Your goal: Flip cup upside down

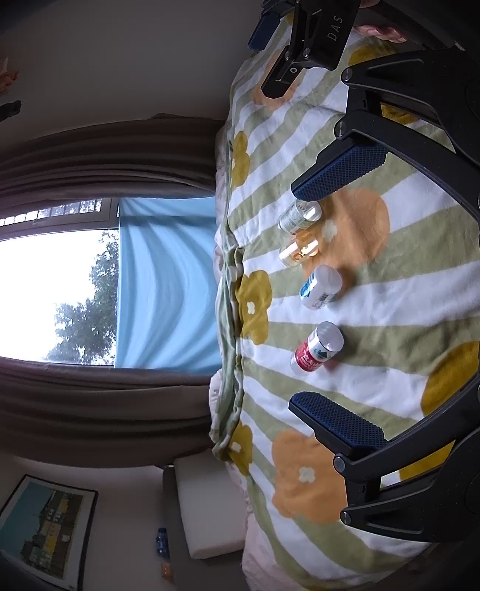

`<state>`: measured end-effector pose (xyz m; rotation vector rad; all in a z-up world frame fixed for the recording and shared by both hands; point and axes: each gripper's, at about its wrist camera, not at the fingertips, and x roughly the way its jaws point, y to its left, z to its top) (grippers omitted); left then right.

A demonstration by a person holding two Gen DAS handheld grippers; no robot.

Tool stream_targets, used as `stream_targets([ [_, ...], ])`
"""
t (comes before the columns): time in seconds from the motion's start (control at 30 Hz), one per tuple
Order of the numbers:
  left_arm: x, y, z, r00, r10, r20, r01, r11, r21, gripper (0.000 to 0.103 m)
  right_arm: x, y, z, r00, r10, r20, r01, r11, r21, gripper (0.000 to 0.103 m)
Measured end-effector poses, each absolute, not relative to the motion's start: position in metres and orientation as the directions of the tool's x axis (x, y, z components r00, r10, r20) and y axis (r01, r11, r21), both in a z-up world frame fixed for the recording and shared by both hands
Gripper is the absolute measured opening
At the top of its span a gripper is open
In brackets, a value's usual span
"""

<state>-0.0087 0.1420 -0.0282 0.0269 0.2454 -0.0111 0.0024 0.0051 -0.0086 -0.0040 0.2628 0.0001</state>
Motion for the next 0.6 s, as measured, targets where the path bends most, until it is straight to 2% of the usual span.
stream_targets([
  [0.4, 0.007, 0.126, -0.032, 0.957, -0.038, -0.288, 0.046, 0.999, 0.020, 0.103, 0.006, 0.002, -0.018, 0.958, 0.021, -0.285, -0.025, 1.000, -0.010, 0.102],
  [0.6, 0.048, 0.121, -0.030, 0.923, -0.088, -0.376, 0.093, 0.996, -0.005, 0.103, 0.014, -0.007, -0.028, 0.949, 0.043, -0.311, -0.048, 0.999, -0.008, 0.102],
])
